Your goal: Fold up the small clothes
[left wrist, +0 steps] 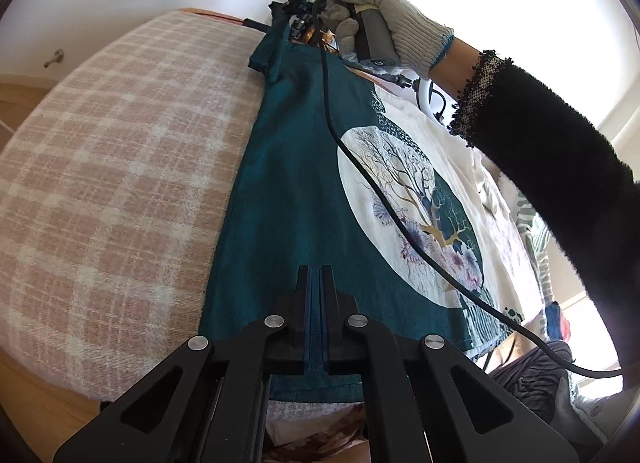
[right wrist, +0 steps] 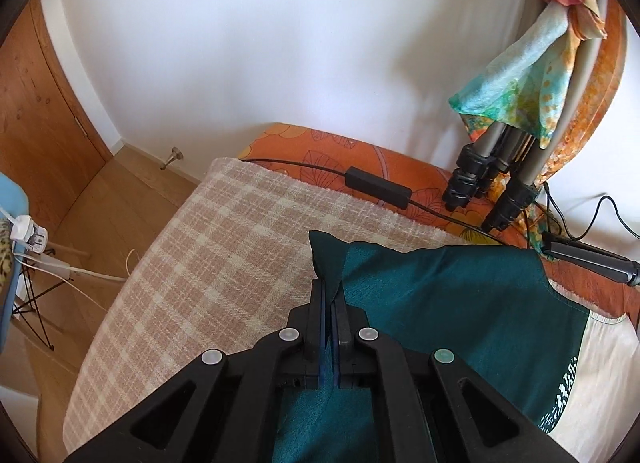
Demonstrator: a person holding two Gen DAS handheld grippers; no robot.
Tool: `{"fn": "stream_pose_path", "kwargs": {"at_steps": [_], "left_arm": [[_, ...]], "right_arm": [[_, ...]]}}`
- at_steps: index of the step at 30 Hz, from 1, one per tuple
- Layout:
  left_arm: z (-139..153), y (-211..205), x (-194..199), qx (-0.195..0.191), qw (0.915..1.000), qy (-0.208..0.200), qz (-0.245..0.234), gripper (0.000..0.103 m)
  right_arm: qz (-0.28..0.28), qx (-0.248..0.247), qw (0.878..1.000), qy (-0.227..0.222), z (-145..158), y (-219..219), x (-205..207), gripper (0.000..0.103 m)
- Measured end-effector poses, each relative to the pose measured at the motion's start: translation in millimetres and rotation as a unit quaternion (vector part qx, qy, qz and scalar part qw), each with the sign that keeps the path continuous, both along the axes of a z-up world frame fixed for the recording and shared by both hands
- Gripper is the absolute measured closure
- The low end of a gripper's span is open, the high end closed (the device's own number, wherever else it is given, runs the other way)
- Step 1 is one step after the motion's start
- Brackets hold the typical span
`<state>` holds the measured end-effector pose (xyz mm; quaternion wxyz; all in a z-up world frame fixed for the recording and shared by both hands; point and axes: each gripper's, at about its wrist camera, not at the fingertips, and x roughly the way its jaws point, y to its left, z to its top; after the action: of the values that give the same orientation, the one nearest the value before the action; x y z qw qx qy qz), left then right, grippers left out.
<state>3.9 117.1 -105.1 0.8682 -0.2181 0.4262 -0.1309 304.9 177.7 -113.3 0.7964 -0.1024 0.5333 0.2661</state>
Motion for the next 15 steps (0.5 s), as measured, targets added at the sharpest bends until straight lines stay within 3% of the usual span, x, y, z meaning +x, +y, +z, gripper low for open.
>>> {"fn": "stream_pose_path", "kwargs": {"at_steps": [3, 5, 6, 7, 9, 13, 14, 15], "left_arm": [[5.7, 10.9, -0.3, 0.034, 0.9989, -0.006, 0.031, 0.097], [1.9, 15.8, 2.2, 0.061, 0.9969, 0.011, 0.049, 0.074], [-1.2, 16.5, 3.3, 0.084, 0.9942, 0.024, 0.063, 0.046], [-5.8, 16.8, 3.6, 0.102, 0.9914, 0.038, 0.073, 0.035], [-15.5, 15.1, 4.7, 0.109, 0.9906, 0.054, 0.063, 0.035], [-16.4, 4.4, 2.5, 0.150, 0.9869, 0.037, 0.047, 0.038], [-16.6, 3.7, 1.4, 0.148, 0.9875, 0.031, 0.045, 0.043], [-16.9, 2.4, 0.9, 0.147, 0.9882, 0.023, 0.039, 0.061]], "right_arm": [[-0.011, 0.005, 1.000, 0.005, 2.2, -9.9, 1.5, 0.103], [-0.012, 0.007, 1.000, 0.001, 4.5, -12.8, 1.2, 0.103], [-0.013, 0.008, 1.000, -0.001, 5.0, -14.1, 1.3, 0.103], [-0.015, 0.009, 1.000, -0.002, 6.5, -16.6, 1.0, 0.103], [-0.018, 0.015, 1.000, -0.002, 10.1, -20.1, 2.1, 0.103], [-0.014, 0.017, 1.000, -0.011, 15.7, -23.1, 1.2, 0.103], [-0.015, 0.018, 1.000, -0.012, 17.0, -24.2, 1.5, 0.103], [-0.017, 0.020, 1.000, -0.012, 18.8, -25.8, 2.4, 0.103]]}}
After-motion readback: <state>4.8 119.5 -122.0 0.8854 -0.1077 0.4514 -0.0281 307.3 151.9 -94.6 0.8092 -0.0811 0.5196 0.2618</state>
